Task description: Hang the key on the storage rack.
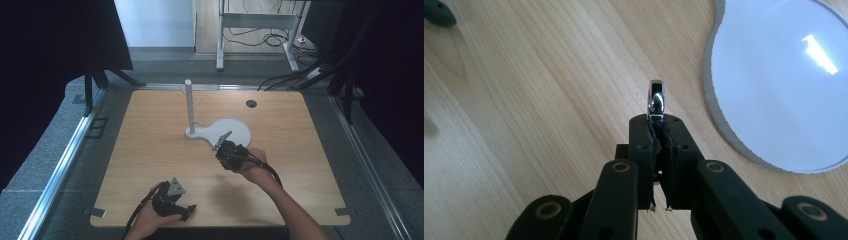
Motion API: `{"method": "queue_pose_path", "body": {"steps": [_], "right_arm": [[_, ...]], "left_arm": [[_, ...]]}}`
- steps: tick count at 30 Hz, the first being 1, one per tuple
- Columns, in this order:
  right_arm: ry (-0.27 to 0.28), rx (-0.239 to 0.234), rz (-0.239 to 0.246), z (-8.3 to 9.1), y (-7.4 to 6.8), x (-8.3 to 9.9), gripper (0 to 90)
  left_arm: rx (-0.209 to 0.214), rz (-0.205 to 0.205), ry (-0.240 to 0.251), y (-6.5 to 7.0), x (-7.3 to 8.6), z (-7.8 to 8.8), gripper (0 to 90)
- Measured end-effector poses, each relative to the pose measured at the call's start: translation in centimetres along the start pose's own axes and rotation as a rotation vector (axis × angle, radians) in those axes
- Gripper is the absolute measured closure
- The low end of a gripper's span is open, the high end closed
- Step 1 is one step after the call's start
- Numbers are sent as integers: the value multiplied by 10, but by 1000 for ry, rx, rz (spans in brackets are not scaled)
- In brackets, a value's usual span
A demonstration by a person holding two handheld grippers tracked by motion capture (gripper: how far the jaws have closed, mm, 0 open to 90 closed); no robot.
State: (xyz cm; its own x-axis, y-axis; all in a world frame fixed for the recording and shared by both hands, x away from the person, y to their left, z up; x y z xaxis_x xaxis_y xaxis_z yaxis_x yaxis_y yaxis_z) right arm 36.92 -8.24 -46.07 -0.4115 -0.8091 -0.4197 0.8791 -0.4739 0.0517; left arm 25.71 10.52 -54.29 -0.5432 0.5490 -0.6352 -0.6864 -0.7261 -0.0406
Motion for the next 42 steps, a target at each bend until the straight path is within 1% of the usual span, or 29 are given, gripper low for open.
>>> {"method": "queue_pose_path", "body": {"steps": [23,38,42], "right_arm": [[7,13,-21,0,12,-11,839],[17,11,-25,2,14,-20,839],[18,14,-29,3,16,-23,840]], "left_arm": [[2,0,1,0,0,0,150],[2,-4,1,0,0,0,150],[4,-3,1,-1,0,0,150]]}}
Point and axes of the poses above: each handheld gripper's, and its own axes: z roughly backward along the jaws, x roughly out of its underside, y roughly to its right, the point moved 4 cm from there along -z, roughly forward along the jaws, and after that the axes turned 7 degrees about -x, right-handed, at the moved point
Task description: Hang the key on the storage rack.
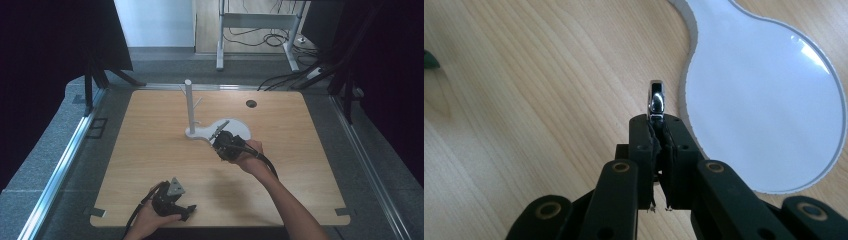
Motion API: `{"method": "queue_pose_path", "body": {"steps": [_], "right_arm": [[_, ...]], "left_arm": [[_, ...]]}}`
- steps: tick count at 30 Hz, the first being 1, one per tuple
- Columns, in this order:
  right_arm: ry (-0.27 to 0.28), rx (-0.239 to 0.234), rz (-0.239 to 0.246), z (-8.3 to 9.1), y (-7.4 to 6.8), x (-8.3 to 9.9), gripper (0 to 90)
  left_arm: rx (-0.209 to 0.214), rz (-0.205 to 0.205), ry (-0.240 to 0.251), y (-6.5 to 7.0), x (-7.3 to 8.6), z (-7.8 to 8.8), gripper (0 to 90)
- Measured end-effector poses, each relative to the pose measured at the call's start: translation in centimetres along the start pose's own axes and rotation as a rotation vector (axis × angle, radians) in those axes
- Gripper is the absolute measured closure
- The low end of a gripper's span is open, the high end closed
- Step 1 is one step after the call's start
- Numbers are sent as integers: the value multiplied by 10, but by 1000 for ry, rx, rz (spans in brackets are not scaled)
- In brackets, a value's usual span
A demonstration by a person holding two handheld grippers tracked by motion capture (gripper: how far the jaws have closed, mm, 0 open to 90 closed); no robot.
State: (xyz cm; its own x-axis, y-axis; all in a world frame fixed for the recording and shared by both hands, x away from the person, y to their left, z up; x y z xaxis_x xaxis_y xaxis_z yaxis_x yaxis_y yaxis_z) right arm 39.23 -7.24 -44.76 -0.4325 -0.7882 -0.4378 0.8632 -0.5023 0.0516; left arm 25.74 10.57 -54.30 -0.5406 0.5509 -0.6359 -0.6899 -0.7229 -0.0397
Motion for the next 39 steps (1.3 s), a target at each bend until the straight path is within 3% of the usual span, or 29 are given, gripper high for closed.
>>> {"method": "queue_pose_path", "body": {"steps": [14,39], "right_arm": [[5,11,-21,0,13,-15,840],[-3,31,-70,-1,49,-56,840]], "left_arm": [[-1,0,0,0,0,0,149],[11,4,-5,-1,1,1,149]]}}
Point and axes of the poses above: each handheld gripper's, and its own axes: z roughly backward along the jaws, x roughly out of its underside, y roughly to its right, the point moved 4 cm from there along -z, roughly forward along the jaws, and after that the axes turned 7 degrees about -x, right-handed, at the moved point
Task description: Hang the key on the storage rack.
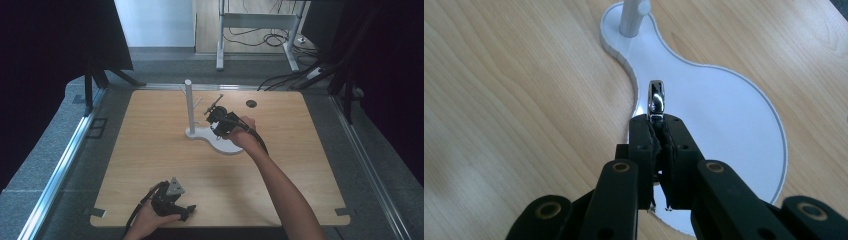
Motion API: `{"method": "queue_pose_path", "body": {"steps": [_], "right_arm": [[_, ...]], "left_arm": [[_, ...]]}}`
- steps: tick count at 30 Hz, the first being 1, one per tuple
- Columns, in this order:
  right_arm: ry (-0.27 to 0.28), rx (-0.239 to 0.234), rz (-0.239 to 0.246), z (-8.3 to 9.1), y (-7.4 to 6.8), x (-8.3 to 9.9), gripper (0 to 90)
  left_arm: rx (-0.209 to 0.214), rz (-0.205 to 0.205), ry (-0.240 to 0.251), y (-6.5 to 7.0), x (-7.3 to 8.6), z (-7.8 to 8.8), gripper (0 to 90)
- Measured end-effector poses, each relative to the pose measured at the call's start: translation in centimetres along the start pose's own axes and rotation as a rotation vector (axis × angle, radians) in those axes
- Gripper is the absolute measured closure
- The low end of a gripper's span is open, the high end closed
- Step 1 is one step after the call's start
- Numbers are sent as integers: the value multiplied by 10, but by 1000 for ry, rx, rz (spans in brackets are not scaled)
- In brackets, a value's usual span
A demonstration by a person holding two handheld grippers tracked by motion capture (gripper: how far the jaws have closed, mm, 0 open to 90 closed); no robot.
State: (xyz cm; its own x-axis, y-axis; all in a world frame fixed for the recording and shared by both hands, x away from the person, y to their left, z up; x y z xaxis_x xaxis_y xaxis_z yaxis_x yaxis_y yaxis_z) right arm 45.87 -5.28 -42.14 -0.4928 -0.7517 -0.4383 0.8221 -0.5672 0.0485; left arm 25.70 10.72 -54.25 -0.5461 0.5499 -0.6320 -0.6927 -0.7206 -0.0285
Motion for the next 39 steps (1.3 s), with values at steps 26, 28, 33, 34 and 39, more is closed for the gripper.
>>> {"method": "queue_pose_path", "body": {"steps": [26,28,33,34,39], "right_arm": [[18,40,-54,3,31,-46,840],[19,44,-57,3,32,-48,840],[14,47,-59,-1,36,-55,840],[13,48,-61,-1,37,-56,839],[14,57,-64,-4,44,-66,840]], "left_arm": [[11,31,-1,-4,0,2,181],[17,35,3,-4,0,3,184],[27,35,28,-4,-3,8,193],[26,34,33,-5,-3,9,193],[29,50,58,-8,-4,14,193]]}}
Point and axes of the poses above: each handheld gripper's, and its own axes: z roughly backward along the jaws, x roughly out of its underside, y roughly to its right, the point moved 4 cm from there along -z, roughly forward along the jaws, and after that the axes turned 7 degrees about -x, right-handed, at the moved point
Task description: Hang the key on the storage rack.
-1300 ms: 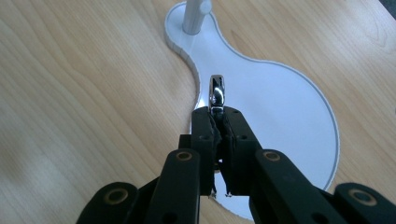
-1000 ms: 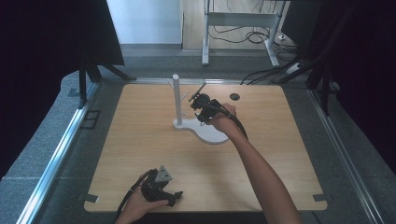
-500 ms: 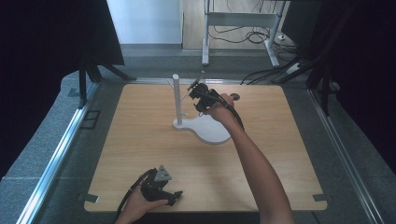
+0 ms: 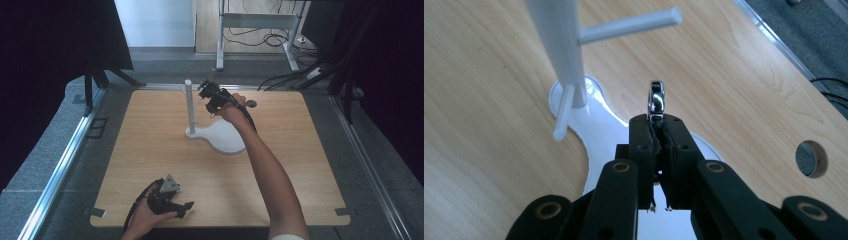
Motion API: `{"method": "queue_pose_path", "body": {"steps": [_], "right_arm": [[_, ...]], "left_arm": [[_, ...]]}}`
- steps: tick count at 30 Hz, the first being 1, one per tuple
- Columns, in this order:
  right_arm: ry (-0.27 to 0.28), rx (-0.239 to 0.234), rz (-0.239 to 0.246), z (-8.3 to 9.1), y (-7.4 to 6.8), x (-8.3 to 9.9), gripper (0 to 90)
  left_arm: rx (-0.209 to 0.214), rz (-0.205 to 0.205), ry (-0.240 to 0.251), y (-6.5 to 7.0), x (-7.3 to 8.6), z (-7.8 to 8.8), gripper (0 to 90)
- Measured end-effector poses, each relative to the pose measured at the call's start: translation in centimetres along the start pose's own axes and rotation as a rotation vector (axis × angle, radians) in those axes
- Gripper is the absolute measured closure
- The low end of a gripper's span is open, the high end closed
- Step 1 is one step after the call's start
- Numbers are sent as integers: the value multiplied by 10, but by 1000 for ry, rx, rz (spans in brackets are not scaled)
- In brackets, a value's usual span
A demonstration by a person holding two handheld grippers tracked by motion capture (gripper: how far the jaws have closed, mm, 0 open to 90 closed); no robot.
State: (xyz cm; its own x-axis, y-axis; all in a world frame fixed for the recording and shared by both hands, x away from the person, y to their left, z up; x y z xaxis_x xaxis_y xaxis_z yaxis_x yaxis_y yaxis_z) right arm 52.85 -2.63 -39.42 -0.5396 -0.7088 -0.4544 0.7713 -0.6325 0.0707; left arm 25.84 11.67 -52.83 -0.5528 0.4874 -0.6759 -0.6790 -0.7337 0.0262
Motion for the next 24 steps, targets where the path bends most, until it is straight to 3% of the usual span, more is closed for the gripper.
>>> {"method": "queue_pose_path", "body": {"steps": [9,17,24], "right_arm": [[3,24,-4,-3,6,-22,839],[-4,35,-15,-8,13,-26,839],[38,30,-23,-1,12,-30,839]], "left_arm": [[12,8,0,-4,1,3,194],[18,8,-8,-5,1,2,199],[22,8,-16,-5,2,2,208]]}}
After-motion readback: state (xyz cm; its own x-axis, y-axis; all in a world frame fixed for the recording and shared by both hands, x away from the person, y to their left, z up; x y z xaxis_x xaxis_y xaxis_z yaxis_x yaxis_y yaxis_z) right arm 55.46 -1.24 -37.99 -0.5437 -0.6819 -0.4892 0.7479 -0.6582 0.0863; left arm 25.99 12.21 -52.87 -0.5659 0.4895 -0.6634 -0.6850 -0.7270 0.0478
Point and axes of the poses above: each handheld gripper's, and its own axes: z roughly backward along the jaws, x roughly out of its underside, y roughly to its right, the point moved 4 cm from there along -z, roughly forward along the jaws, and after that the axes turned 7 degrees about -x, right-handed, at the moved point
